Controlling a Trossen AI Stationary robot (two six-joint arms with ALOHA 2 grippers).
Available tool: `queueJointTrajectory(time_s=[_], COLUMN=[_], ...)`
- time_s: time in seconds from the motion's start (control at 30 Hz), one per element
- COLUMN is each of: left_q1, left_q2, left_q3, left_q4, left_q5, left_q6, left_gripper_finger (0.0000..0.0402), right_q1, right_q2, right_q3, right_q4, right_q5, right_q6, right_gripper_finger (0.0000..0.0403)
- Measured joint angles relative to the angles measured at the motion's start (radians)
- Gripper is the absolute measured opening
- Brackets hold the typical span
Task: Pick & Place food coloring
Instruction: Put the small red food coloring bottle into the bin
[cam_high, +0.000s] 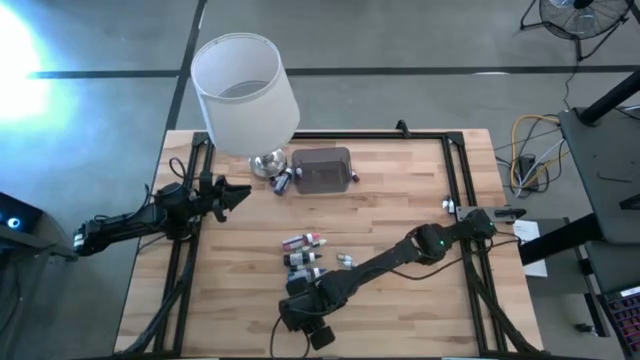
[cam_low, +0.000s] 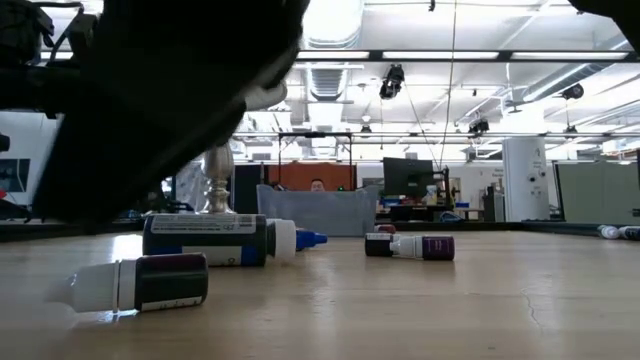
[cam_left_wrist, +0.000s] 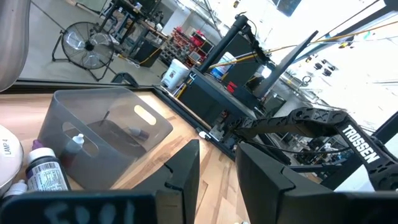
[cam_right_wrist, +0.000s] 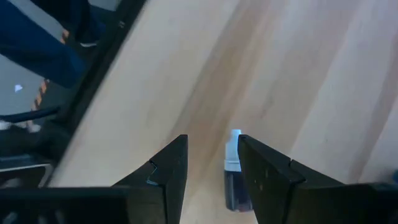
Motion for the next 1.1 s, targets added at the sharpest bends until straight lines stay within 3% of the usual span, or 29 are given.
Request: queueJointTrajectory(time_s=[0.17,0.73,1.1], left_q1=[0.0,0.0,0.0], left_q2=[0.0,0.0,0.0], left_q3=[0.0,0.0,0.0], left_q4=[0.0,0.0,0.0], left_q5=[0.0,0.0,0.0], left_q6=[0.0,0.0,0.0], left_gripper_finger=[0.0085,0.0085,0.0085], right_q1=[-0.002,-0.006,-0.022], right_q2=[0.0,0.0,0.0], right_q3=[-0.028,-0.067,-0.073], right_q4=[0.014,0.044,0.045], right_q5=[0.046,0.034,0.034], right_q6=[0.009,0.01,0.075], right_gripper_finger=[0.0137,0.0133,0.0077])
